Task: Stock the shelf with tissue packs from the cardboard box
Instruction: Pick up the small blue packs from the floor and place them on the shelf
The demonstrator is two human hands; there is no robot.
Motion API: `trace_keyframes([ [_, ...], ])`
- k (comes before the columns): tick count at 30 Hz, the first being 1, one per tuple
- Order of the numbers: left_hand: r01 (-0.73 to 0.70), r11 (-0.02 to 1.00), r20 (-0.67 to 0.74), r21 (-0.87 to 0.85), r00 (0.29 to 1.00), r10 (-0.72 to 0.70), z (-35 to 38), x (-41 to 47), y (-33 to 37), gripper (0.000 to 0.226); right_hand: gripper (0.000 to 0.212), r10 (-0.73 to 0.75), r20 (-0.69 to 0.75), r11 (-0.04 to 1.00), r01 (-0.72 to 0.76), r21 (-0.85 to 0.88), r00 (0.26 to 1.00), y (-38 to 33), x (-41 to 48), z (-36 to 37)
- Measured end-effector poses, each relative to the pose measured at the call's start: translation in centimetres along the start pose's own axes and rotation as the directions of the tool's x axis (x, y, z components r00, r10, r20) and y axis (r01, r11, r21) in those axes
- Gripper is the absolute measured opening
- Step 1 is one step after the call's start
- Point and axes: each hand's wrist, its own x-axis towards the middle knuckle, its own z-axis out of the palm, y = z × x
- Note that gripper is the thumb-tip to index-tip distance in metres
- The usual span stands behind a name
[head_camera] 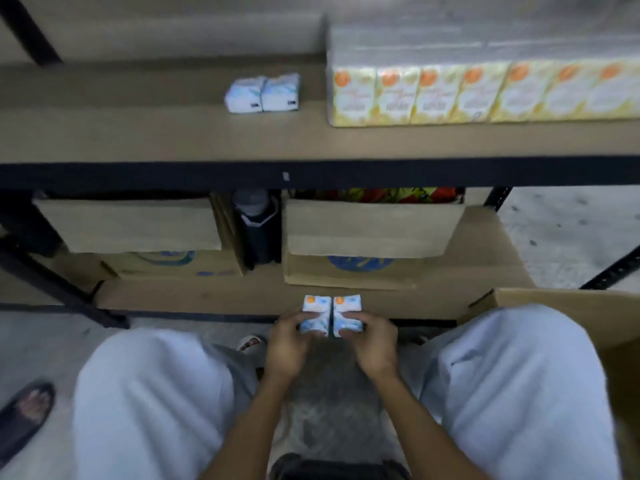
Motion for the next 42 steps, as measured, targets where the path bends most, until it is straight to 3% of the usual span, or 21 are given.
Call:
trace_keyframes([
  [7, -0.217, 0.976, -0.172, 0.014, 0.961, 0.216, -5.5, -1.0, 7.1, 0.033, 0.034, -0.230, -0.040, 0.972, 0.231, 0.030, 0.972, -8.7, -2.6, -2.4],
  [13, -0.395, 0.917, -0.313, 0.053, 0.865, 0.391, -10.4, -1.1, 12.7, 0.032, 0.033, -0.449, -0.110, 0.890, 0.455, 0.031, 0.887, -16.0, -3.7, -3.8],
  [19, -0.508, 0.858, -0.353, 0.080, 0.790, 0.501, -14.5, 0.6, 18.5, 0.032, 0.030, -0.578, -0.133, 0.808, 0.588, 0.050, 0.805, -22.4, -2.5, -4.8],
  [24, -0.492, 0.861, -0.340, 0.127, 0.794, 0.504, -16.7, 3.6, 22.1, 0.033, 0.031, -0.627, -0.129, 0.778, 0.627, -0.042, 0.769, -26.6, 0.3, -5.2],
  [31, -0.303, 0.933, -0.261, 0.196, 0.901, 0.347, -17.5, 8.1, 24.6, 0.028, 0.034, -0.557, -0.023, 0.822, 0.548, -0.153, 0.830, -29.7, 5.2, -4.6],
  [42, -0.191, 0.956, -0.216, 0.225, 0.947, 0.239, -18.5, 12.2, 24.4, 0.031, 0.032, -0.499, 0.022, 0.843, 0.491, -0.219, 0.866, -30.8, 9.1, -3.0],
])
